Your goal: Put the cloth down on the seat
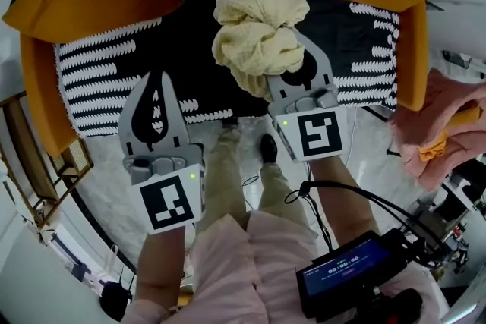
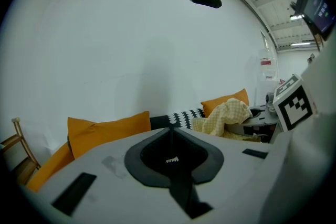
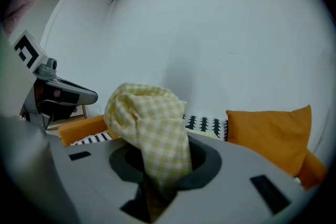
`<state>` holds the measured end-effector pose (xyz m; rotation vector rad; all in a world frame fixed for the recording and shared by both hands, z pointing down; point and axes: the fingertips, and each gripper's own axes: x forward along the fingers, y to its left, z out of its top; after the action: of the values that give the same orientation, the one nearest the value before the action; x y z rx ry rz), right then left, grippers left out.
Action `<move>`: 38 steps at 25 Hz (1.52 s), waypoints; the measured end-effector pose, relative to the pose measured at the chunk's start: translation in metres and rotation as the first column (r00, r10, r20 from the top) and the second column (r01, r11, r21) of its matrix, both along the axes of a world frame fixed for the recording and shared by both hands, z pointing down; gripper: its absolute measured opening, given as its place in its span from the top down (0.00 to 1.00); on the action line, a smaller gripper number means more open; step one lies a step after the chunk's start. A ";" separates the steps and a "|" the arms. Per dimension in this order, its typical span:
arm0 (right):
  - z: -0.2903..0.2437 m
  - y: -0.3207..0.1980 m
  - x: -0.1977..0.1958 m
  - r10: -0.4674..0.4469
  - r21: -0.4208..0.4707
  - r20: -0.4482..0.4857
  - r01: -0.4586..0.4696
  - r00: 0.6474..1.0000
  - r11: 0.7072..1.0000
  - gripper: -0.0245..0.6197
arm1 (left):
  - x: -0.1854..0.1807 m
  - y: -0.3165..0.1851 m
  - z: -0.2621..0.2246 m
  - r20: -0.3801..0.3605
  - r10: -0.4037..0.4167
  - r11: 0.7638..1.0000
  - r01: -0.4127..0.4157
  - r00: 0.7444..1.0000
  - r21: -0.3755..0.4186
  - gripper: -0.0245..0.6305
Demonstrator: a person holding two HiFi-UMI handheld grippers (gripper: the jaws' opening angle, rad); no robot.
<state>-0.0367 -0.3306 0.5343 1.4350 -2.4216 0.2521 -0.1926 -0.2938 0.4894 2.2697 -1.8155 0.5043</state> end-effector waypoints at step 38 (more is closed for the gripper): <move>0.175 -0.043 -0.021 -0.003 -0.192 -0.079 -0.013 0.997 0.981 0.77 | -0.035 -0.056 0.092 0.013 0.006 1.000 -0.007 1.000 0.015 0.93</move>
<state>-0.0581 -0.3733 0.7090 1.3403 -2.2622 0.4108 -0.2278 -0.3496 0.5810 2.2882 -1.8245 0.5086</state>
